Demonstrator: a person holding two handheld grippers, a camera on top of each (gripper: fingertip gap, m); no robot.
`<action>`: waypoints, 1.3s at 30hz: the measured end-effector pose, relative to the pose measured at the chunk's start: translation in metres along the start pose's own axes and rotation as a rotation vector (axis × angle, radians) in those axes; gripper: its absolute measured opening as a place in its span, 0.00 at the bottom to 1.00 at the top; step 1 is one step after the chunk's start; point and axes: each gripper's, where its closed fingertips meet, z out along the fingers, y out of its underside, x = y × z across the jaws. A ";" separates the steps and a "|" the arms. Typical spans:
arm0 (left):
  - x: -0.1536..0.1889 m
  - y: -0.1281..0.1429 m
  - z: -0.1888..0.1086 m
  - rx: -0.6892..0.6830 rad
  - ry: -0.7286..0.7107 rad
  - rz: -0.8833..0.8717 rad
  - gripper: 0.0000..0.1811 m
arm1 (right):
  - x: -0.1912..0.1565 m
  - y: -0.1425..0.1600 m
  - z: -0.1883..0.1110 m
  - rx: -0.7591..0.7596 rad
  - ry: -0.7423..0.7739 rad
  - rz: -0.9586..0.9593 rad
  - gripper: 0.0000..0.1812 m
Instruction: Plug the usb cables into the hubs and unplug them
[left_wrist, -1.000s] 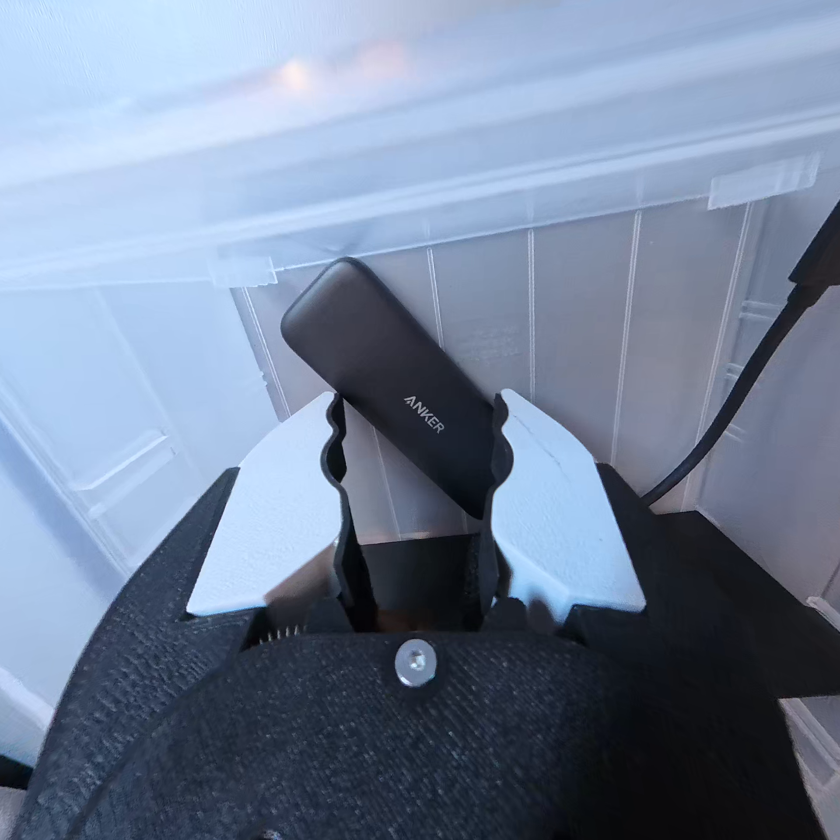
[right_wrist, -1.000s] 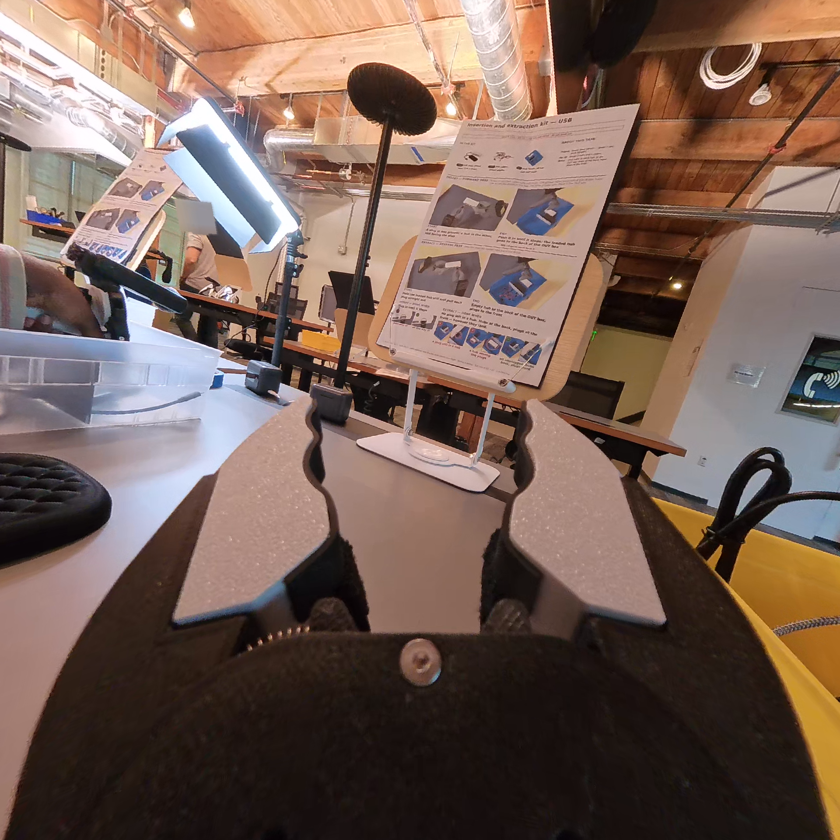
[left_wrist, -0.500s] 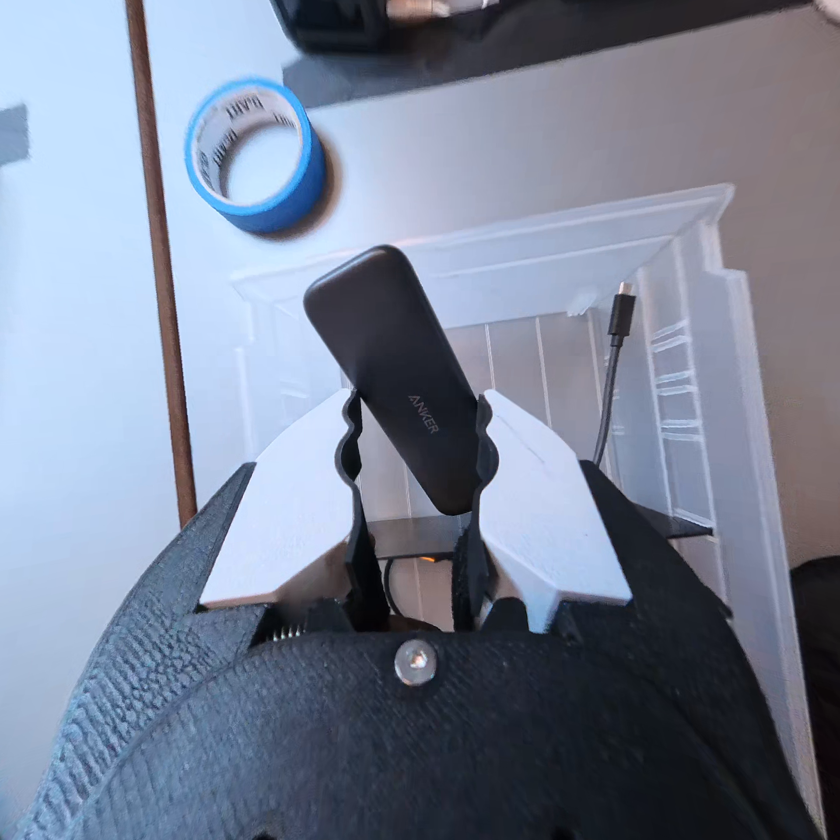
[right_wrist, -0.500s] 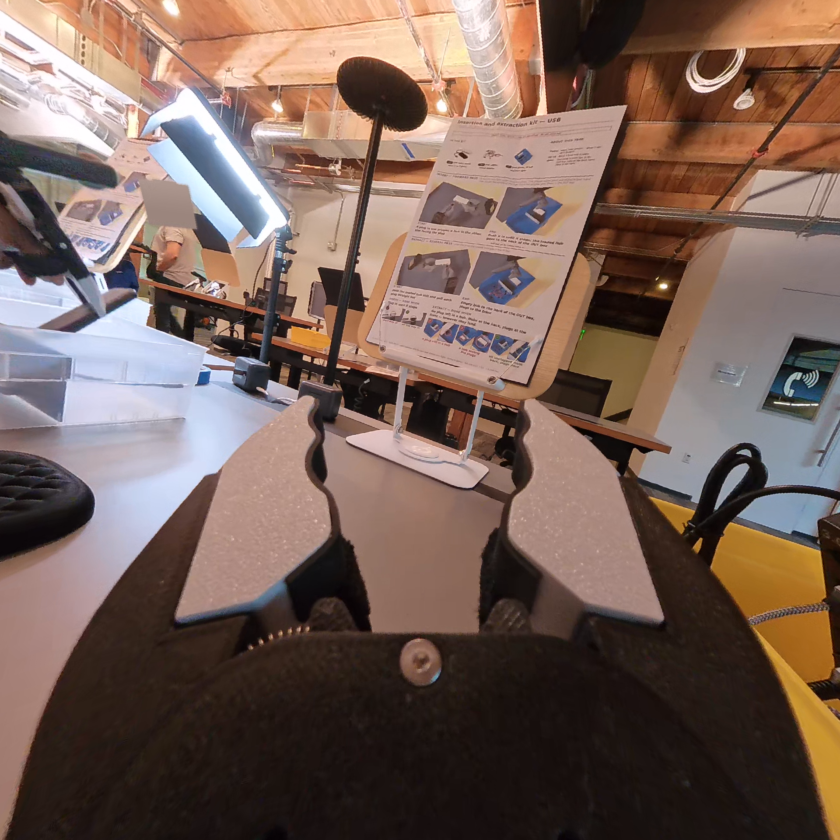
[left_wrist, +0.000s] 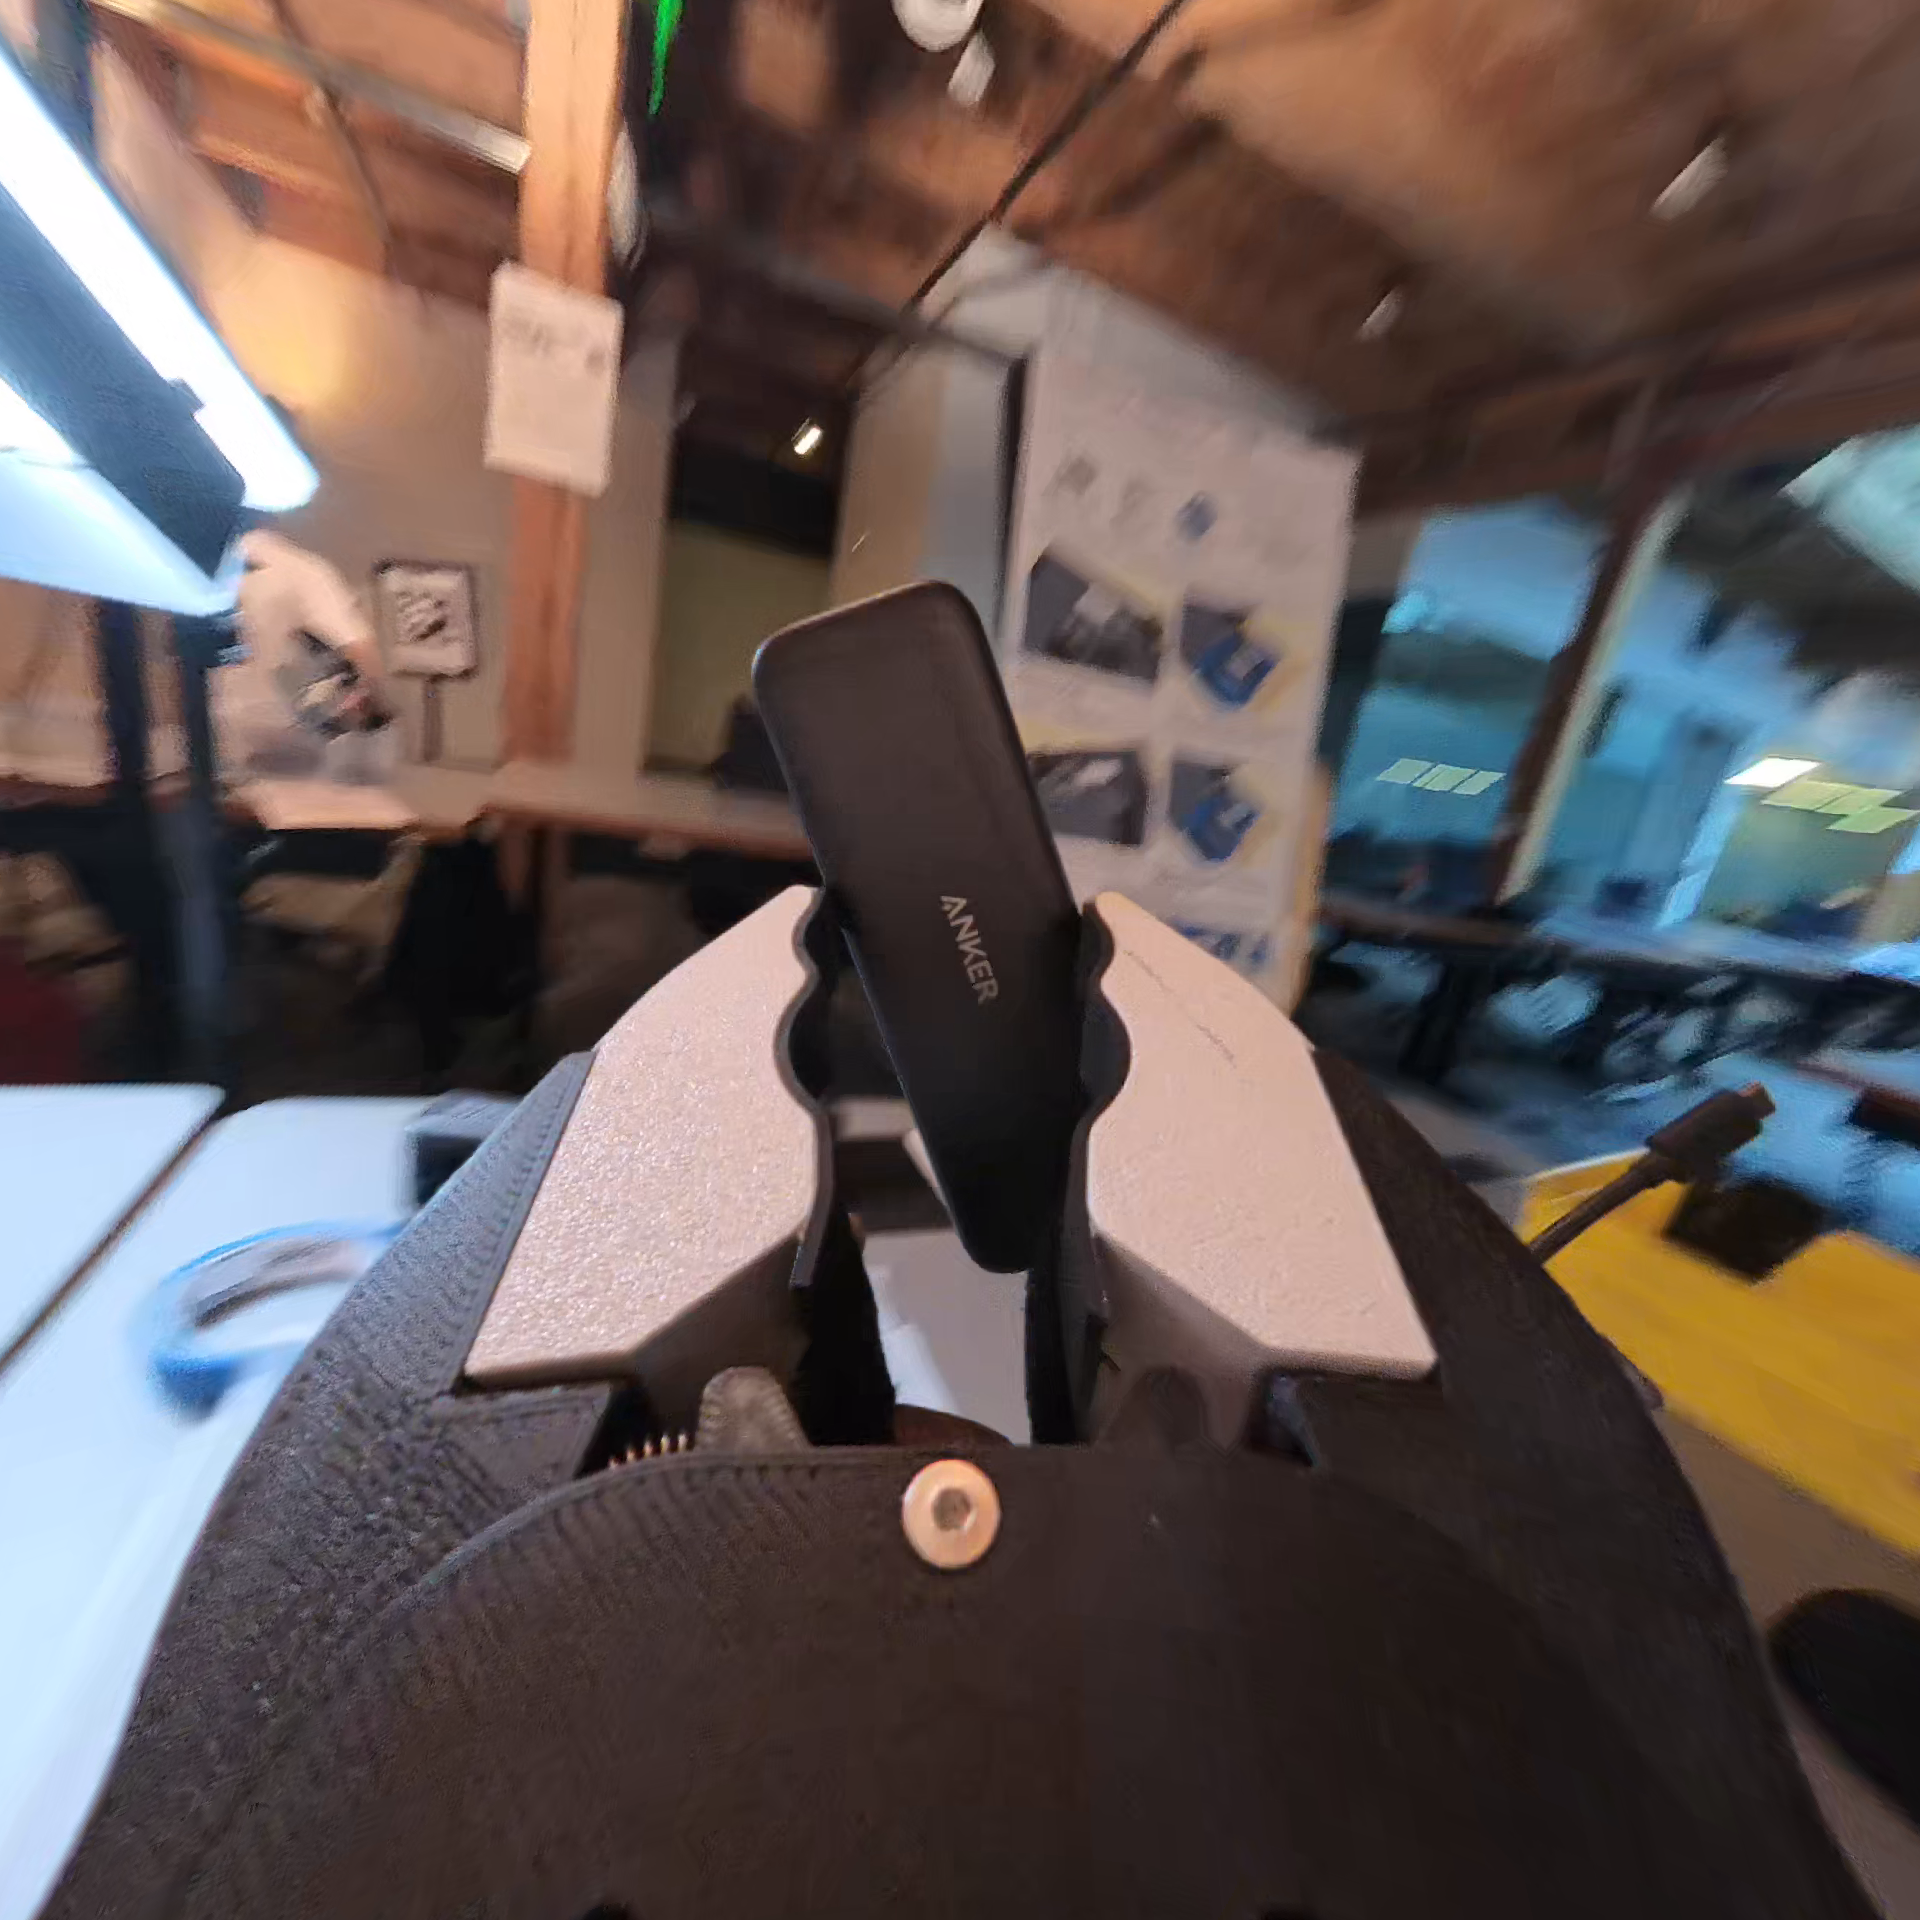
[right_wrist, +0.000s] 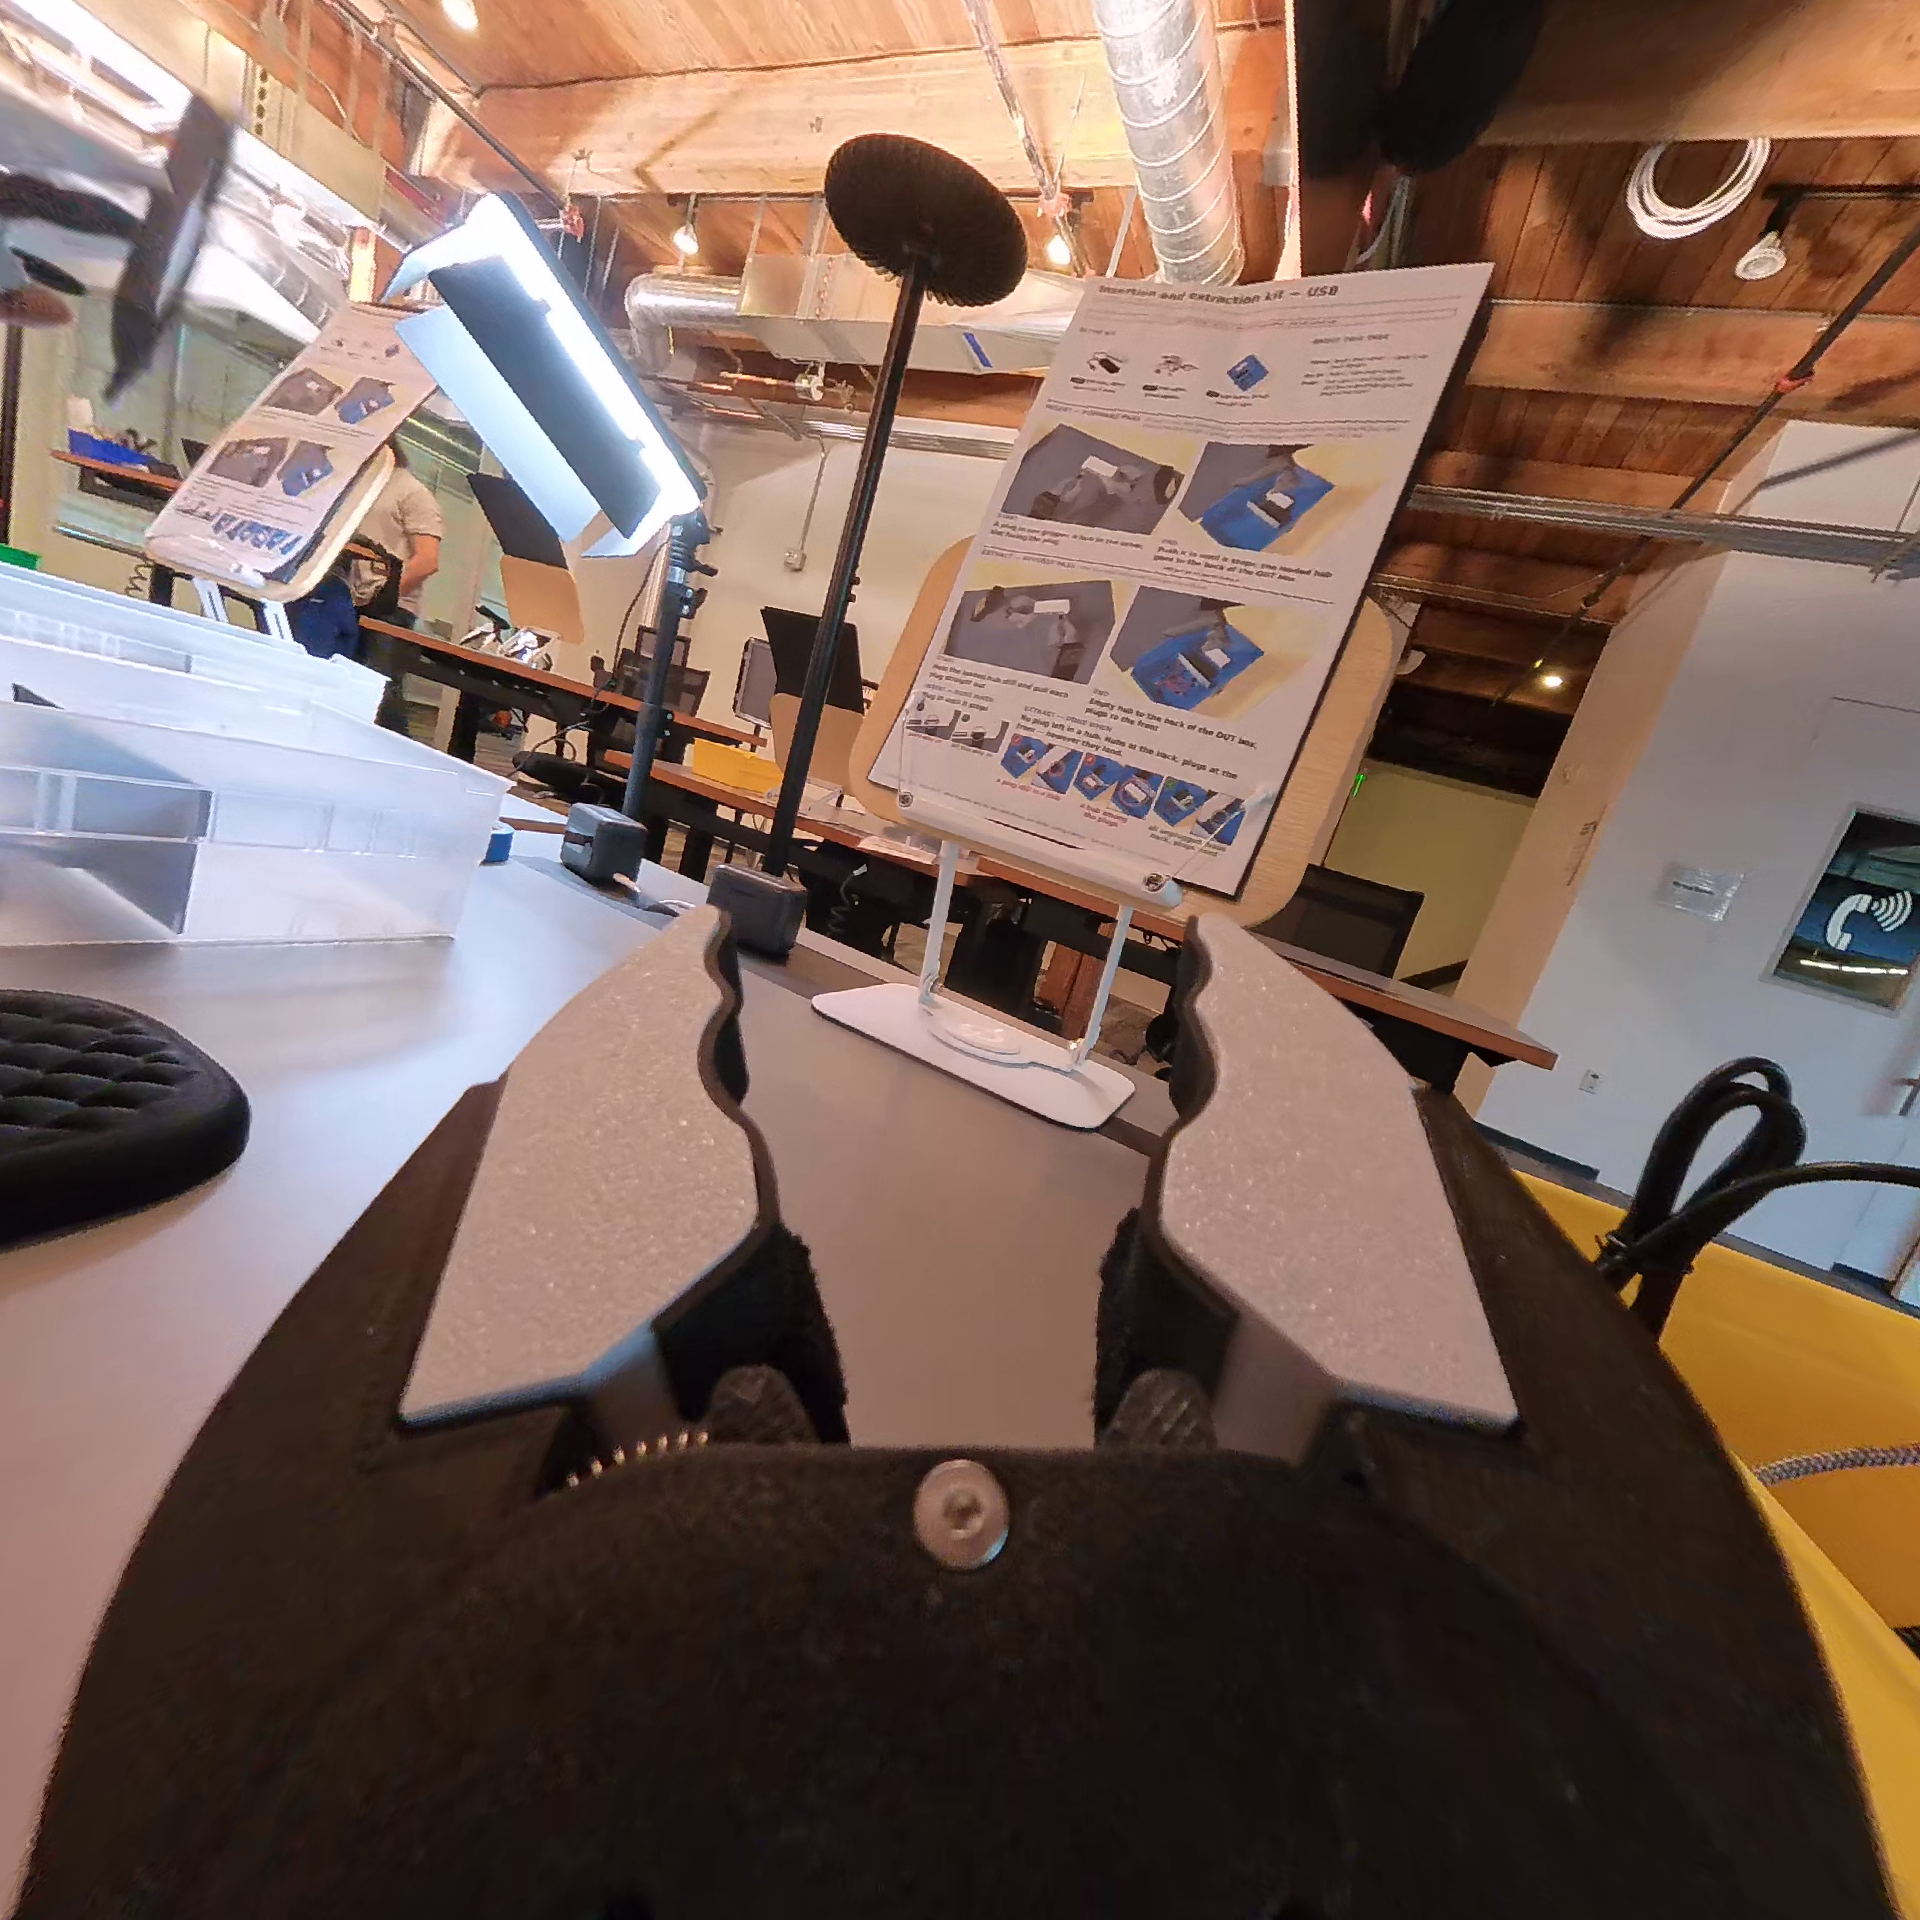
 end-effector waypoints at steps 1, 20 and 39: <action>0.016 -0.004 -0.003 0.063 0.071 -0.061 0.25 | -0.001 0.000 0.000 0.001 -0.004 -0.005 0.44; 0.263 0.085 -0.027 0.261 0.643 -0.133 0.25 | -0.112 -0.099 0.016 0.176 -0.487 0.432 0.34; 0.321 0.126 -0.023 0.061 0.734 0.007 0.06 | -0.137 -0.061 0.031 0.030 -0.519 0.315 0.07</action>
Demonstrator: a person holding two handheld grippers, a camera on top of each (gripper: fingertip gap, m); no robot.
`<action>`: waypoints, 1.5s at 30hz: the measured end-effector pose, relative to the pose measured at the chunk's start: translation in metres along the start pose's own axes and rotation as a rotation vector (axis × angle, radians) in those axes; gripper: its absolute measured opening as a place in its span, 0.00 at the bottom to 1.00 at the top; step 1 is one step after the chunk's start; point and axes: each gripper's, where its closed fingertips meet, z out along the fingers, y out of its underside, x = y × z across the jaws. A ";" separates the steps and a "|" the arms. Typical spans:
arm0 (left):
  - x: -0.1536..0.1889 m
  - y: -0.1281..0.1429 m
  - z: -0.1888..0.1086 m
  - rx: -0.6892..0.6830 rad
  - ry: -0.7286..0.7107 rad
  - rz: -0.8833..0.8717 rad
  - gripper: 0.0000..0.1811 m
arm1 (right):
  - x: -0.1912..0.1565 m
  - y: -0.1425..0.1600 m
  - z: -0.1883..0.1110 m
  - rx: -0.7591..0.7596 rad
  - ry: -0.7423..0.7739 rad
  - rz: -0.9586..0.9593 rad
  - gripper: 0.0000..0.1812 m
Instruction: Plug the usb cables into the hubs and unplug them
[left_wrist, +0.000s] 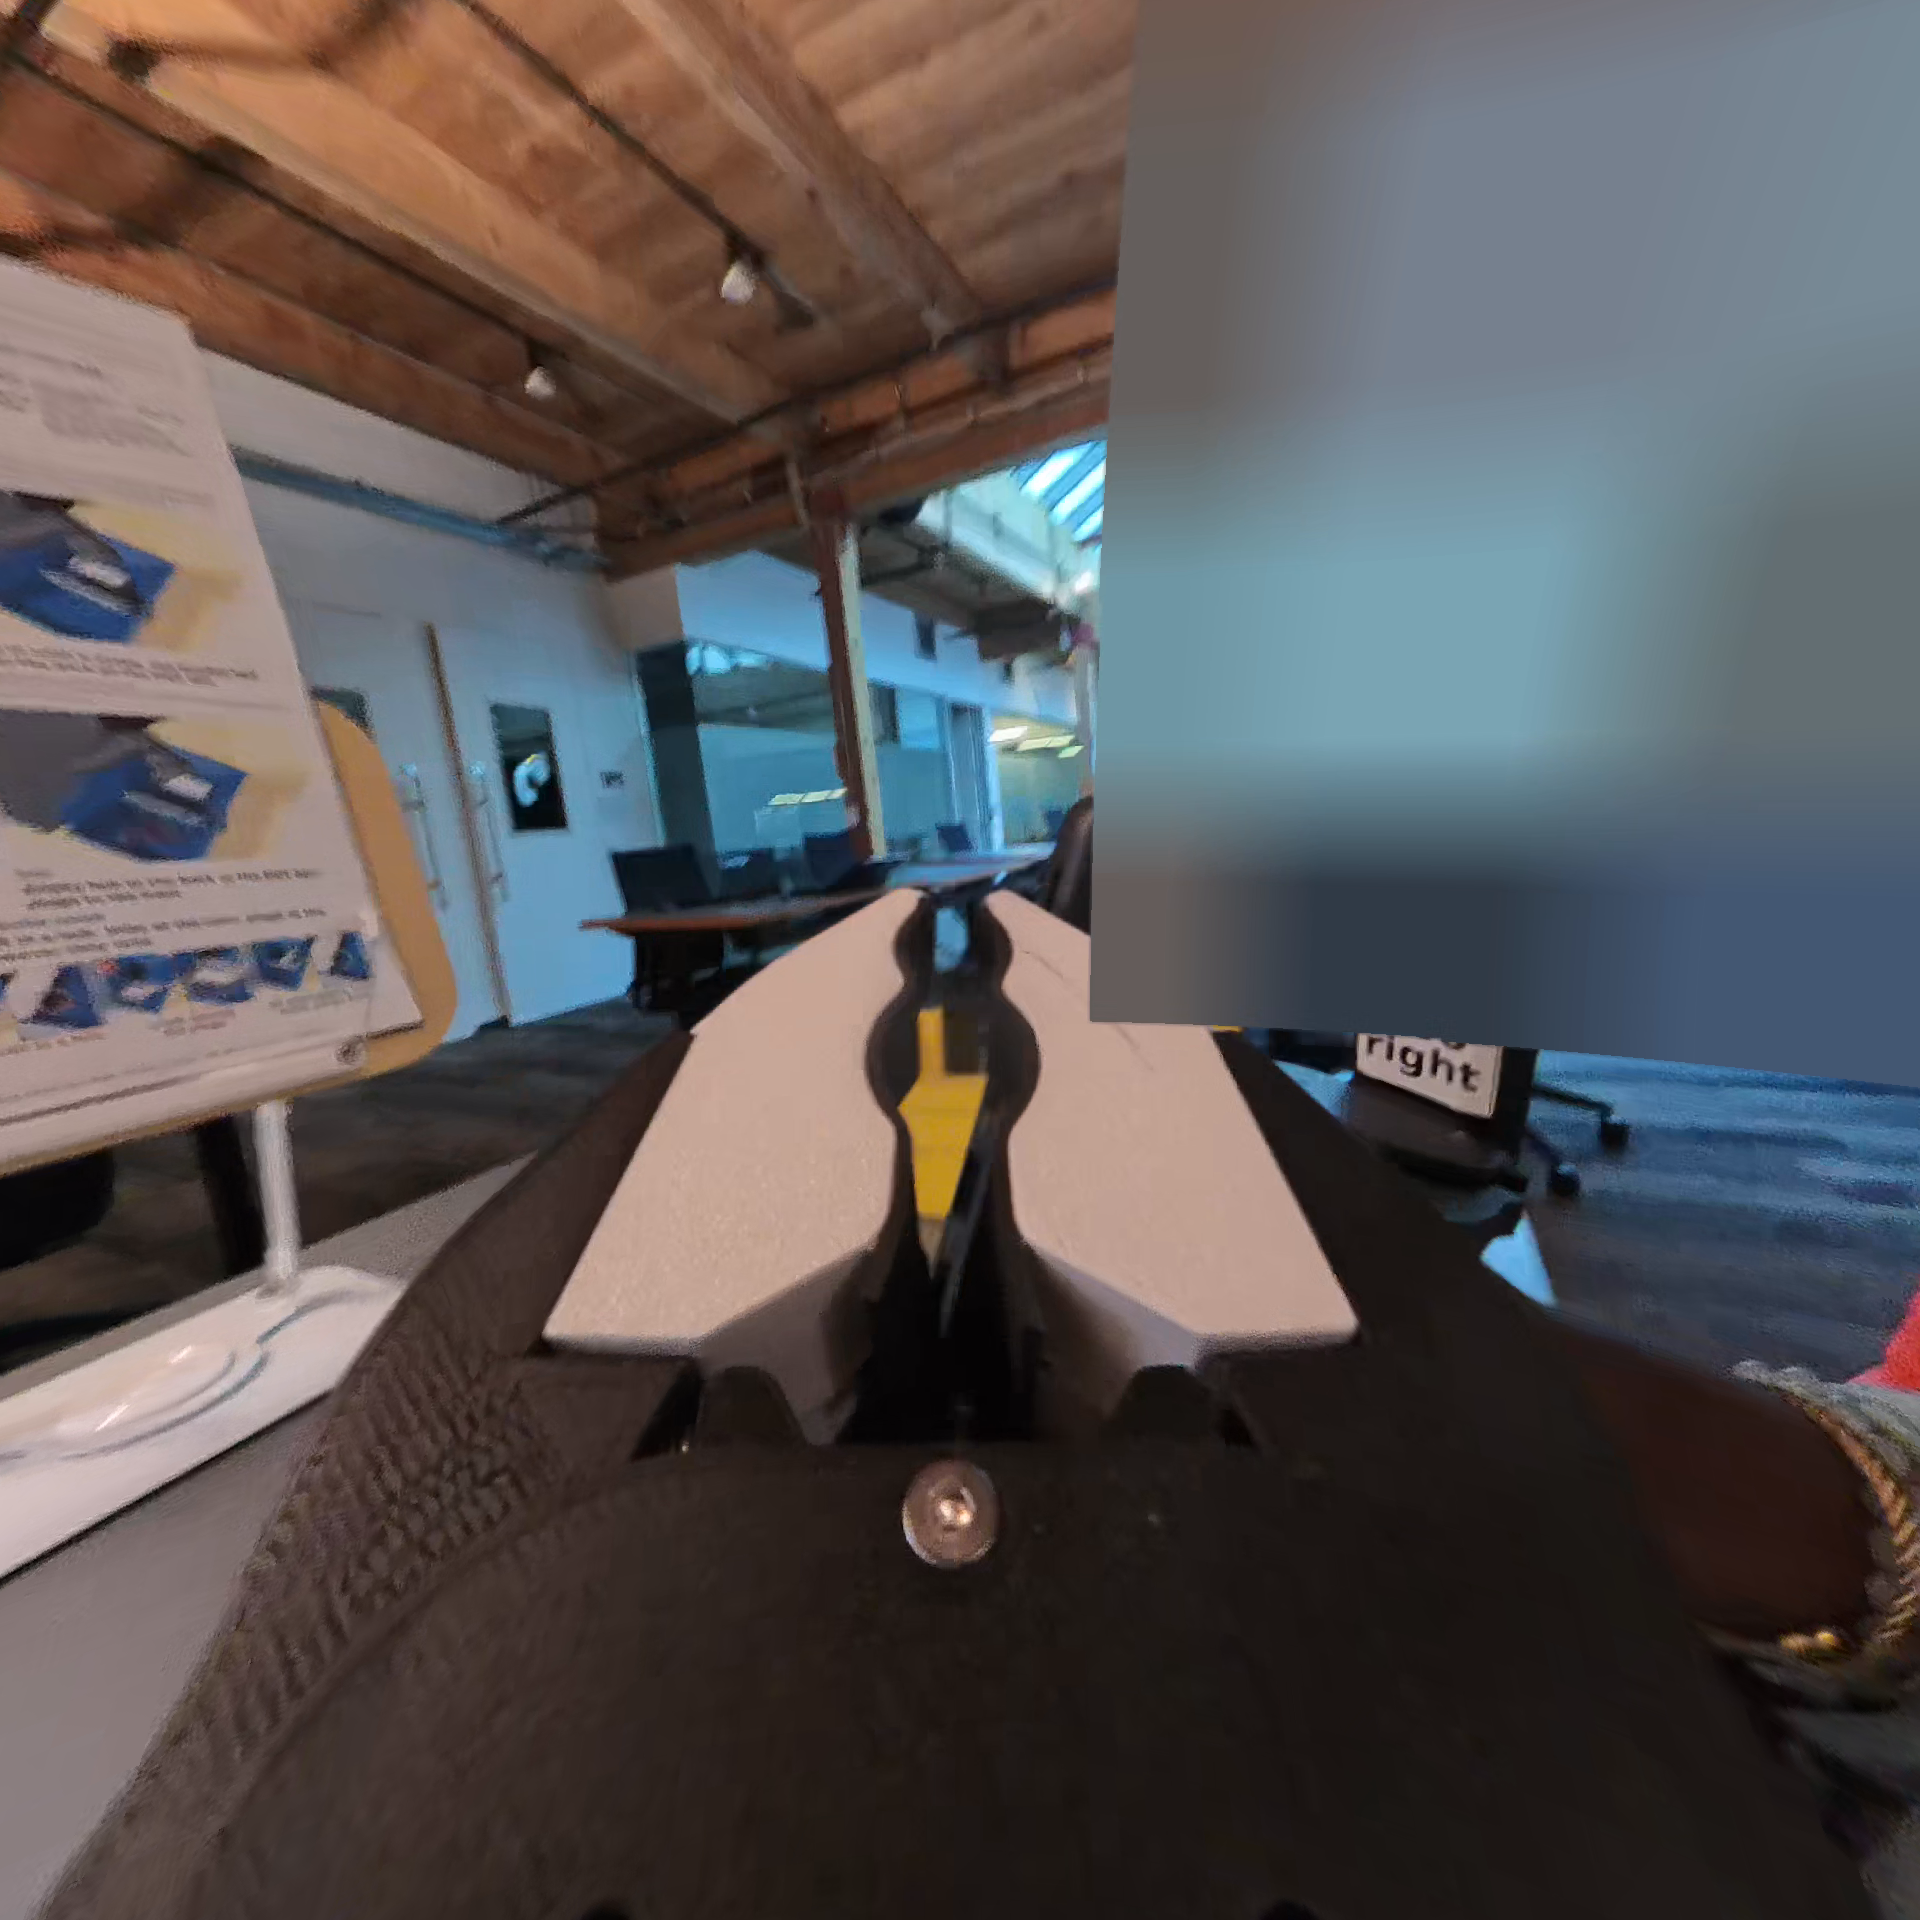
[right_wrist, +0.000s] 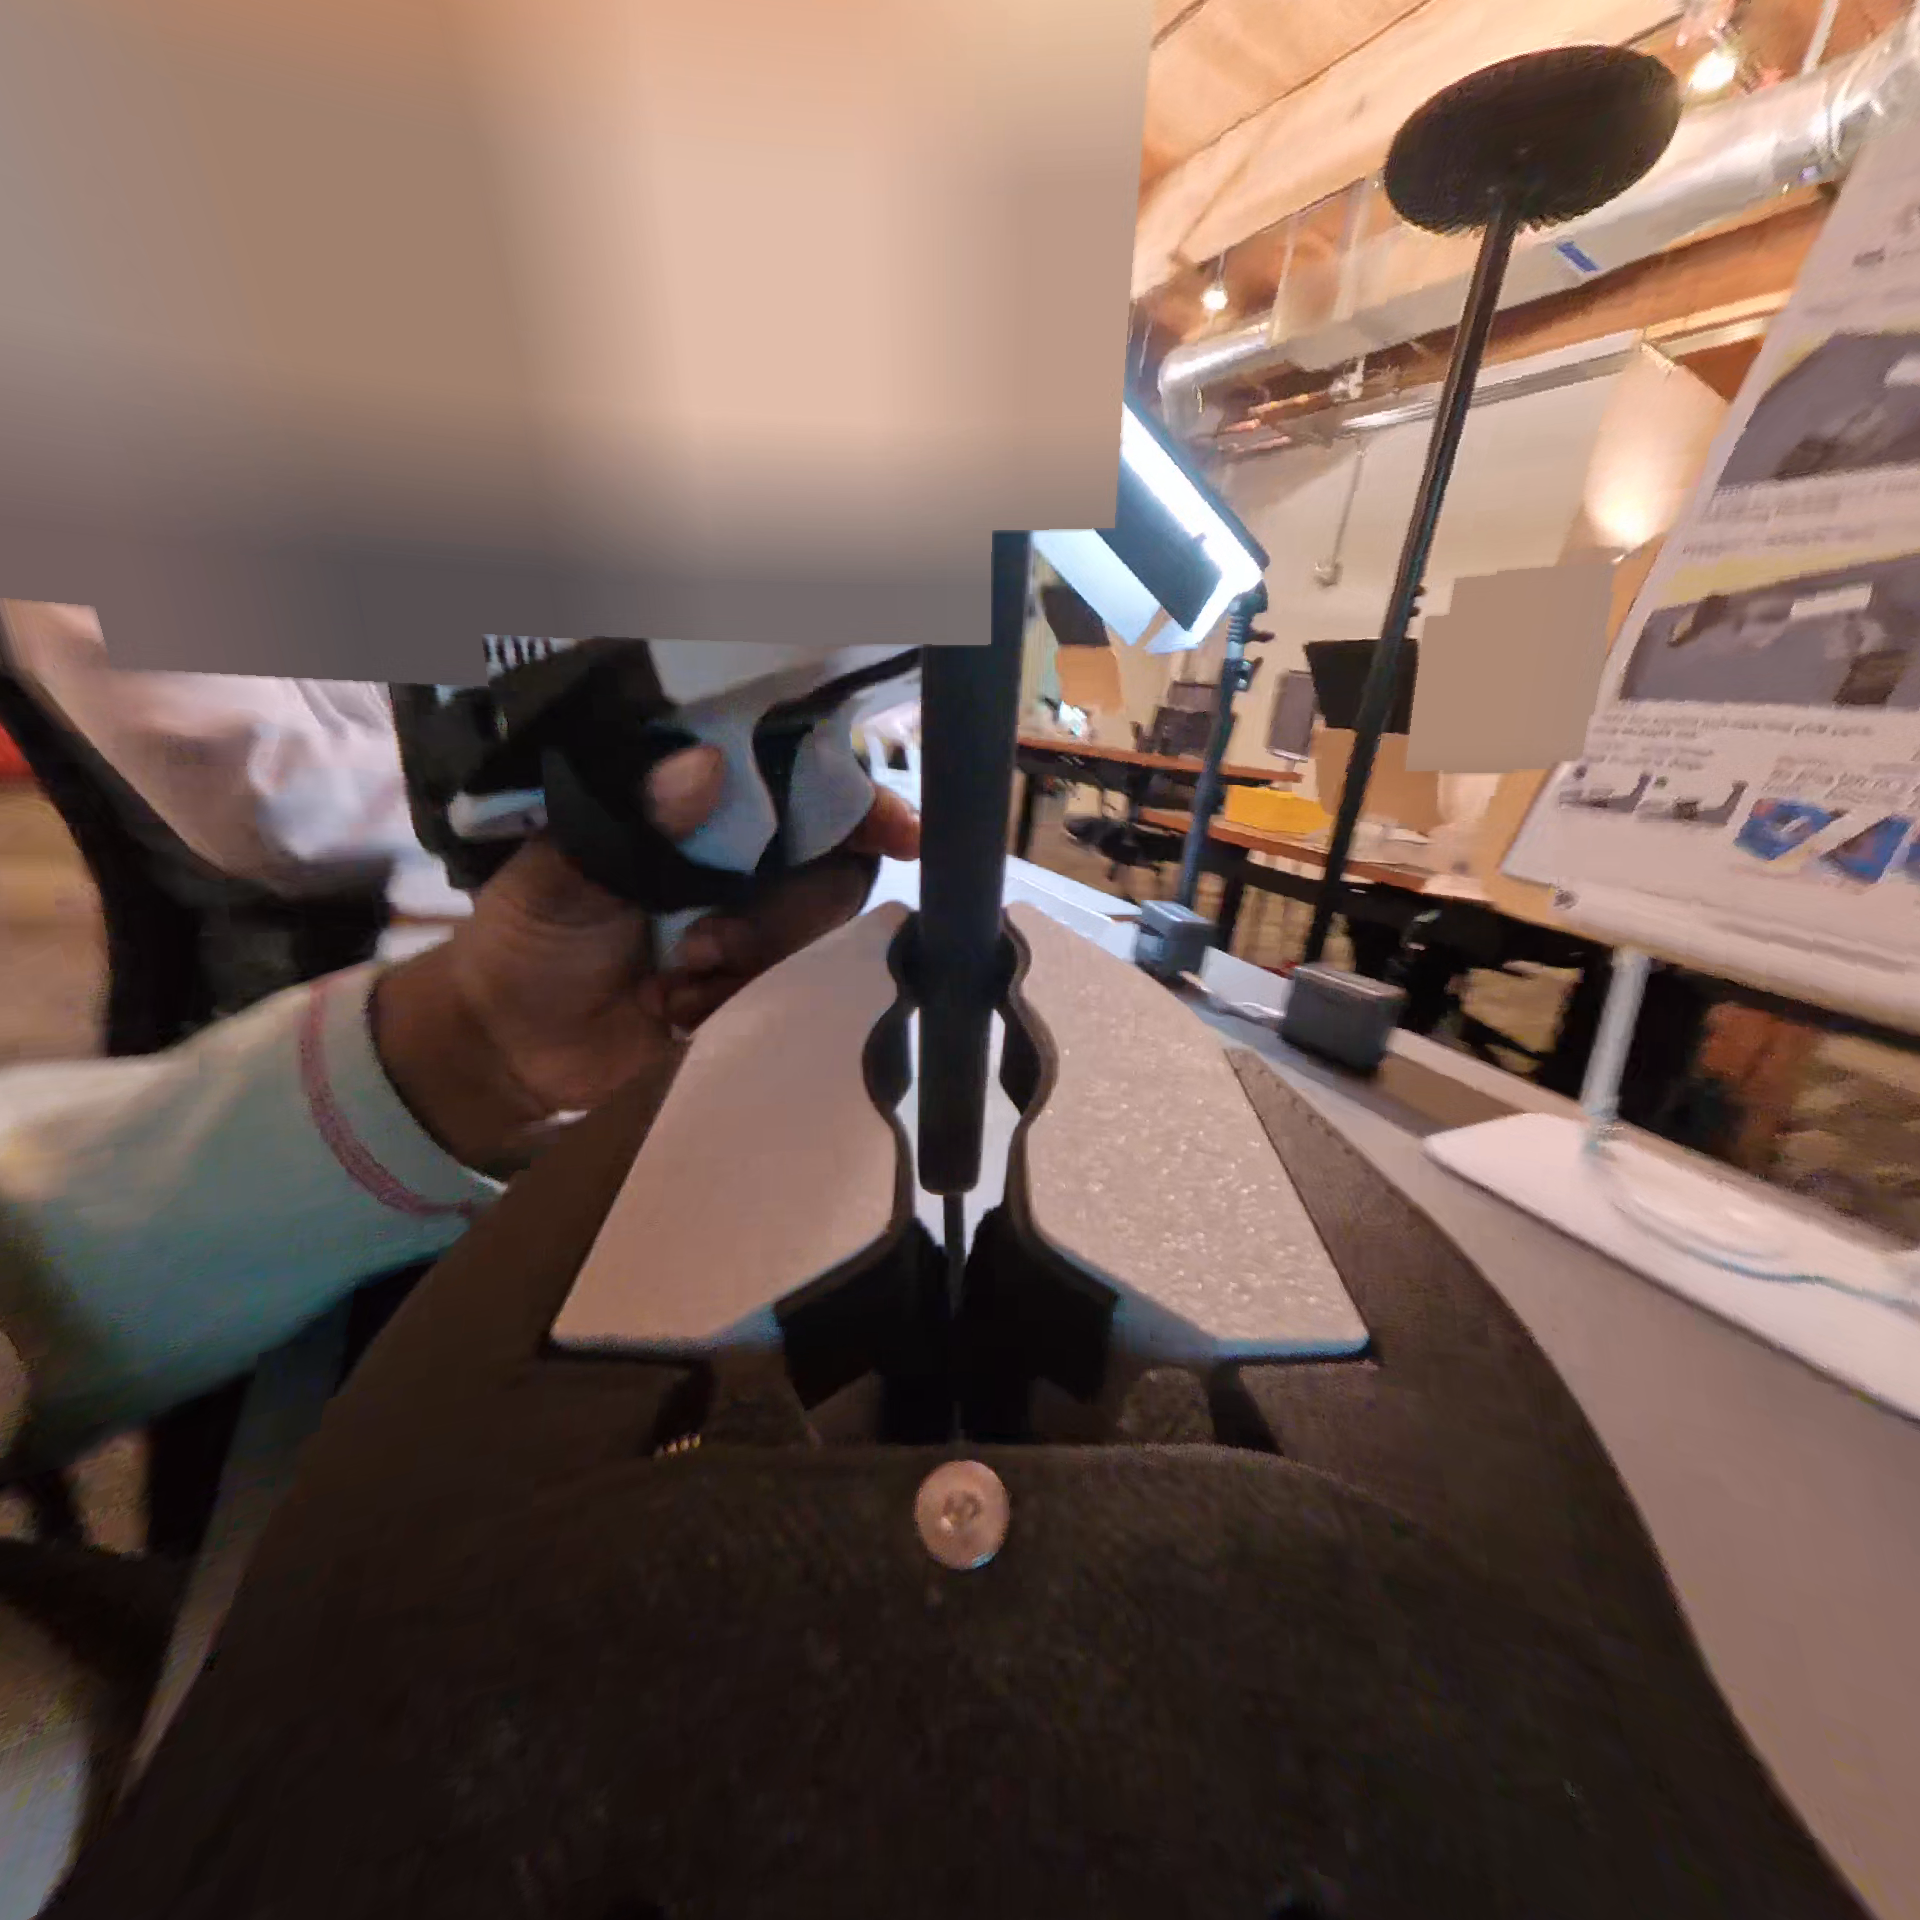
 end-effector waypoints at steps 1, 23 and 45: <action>-0.008 0.001 -0.004 -0.017 -0.037 0.016 0.09 | 0.003 -0.002 -0.003 0.050 -0.018 0.073 0.07; 0.055 0.038 -0.045 -0.271 0.386 0.472 0.07 | -0.034 -0.036 -0.054 0.241 -0.337 -0.201 0.26; 0.035 0.049 -0.050 -0.416 0.364 0.415 0.25 | -0.023 -0.010 -0.062 -0.210 -0.222 -0.781 0.07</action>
